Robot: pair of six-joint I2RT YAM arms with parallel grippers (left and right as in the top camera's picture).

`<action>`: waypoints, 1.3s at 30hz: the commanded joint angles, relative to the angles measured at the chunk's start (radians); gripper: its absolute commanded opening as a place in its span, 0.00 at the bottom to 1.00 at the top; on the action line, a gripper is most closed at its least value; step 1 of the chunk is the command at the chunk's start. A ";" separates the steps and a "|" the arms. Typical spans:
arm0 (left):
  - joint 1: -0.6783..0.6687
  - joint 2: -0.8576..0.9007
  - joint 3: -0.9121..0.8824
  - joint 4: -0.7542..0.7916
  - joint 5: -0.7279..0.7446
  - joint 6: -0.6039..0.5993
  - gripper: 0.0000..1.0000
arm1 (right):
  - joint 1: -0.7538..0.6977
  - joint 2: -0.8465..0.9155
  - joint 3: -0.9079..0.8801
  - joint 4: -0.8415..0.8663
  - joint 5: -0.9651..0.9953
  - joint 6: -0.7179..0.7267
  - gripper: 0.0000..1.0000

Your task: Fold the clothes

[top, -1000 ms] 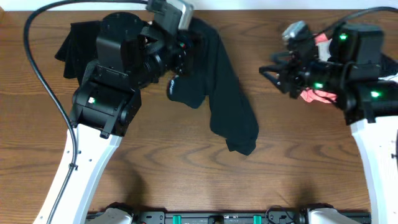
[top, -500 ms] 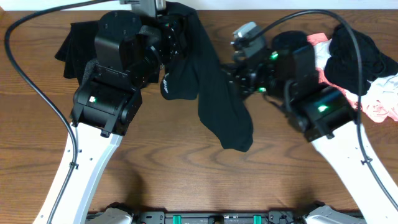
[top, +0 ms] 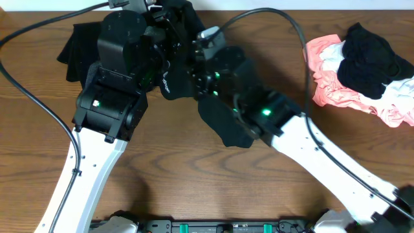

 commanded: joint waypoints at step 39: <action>0.051 -0.040 0.013 -0.269 -0.090 0.196 0.06 | -0.215 -0.052 0.009 -0.031 -0.133 -0.294 0.01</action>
